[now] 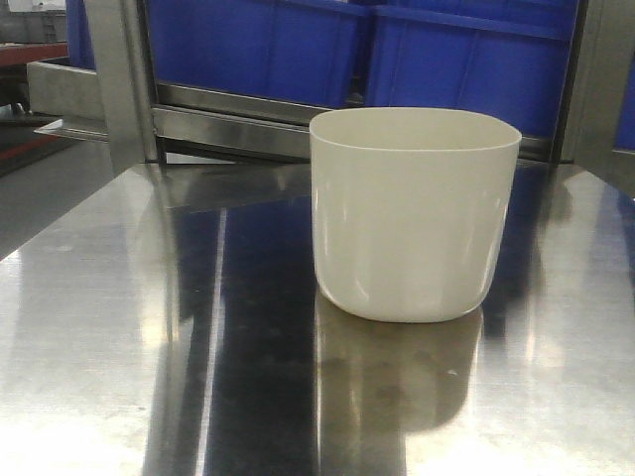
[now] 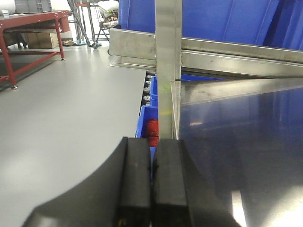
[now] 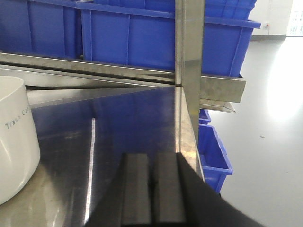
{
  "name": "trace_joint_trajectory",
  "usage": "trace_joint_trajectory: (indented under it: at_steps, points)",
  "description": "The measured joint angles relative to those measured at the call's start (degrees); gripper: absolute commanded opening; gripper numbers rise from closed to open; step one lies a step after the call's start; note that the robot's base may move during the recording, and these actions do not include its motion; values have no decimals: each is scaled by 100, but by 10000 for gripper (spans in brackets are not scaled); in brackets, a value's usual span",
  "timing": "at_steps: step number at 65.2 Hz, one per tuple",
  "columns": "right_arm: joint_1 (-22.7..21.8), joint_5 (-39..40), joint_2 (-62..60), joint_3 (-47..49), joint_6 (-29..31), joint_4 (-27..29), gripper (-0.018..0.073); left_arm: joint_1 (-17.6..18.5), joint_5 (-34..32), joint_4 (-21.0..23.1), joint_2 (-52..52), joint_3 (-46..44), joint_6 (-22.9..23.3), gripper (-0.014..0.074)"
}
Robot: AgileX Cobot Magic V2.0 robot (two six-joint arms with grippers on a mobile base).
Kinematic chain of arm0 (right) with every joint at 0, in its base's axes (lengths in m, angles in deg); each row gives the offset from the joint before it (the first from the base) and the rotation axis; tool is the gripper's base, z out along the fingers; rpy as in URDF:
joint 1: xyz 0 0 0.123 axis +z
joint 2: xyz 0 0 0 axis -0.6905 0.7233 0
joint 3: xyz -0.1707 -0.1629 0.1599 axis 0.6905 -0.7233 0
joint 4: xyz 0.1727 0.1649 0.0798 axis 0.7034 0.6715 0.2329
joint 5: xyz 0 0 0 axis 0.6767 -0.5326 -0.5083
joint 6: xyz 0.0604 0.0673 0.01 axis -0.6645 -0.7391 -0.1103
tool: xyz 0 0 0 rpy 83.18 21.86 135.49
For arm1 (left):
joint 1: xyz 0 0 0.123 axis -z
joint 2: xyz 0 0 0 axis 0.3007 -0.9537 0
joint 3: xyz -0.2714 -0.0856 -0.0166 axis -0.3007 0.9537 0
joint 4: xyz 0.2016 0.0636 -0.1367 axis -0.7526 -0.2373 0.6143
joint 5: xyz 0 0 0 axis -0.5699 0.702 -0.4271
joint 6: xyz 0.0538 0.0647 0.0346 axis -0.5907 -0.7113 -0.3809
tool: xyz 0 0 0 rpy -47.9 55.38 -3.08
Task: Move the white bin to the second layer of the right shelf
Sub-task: 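Move the right gripper toward the white bin's rim on the table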
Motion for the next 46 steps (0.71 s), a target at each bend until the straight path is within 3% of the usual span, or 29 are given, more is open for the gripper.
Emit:
trace_joint_trajectory:
  at_steps: [11,31,37,46]
  points:
    - [0,-509,175,692,0,0,46,0,0,0,0,0,0,85]
    - [0,-1875,2051,2047,-177,0,52,0,0,0,0,0,0,85]
    - [142,-2337,2758,2450,-773,-188,126,0,0,0,0,0,0,85]
    - [801,-2959,3690,3009,-2067,-970,351,0,0,0,0,0,0,85]
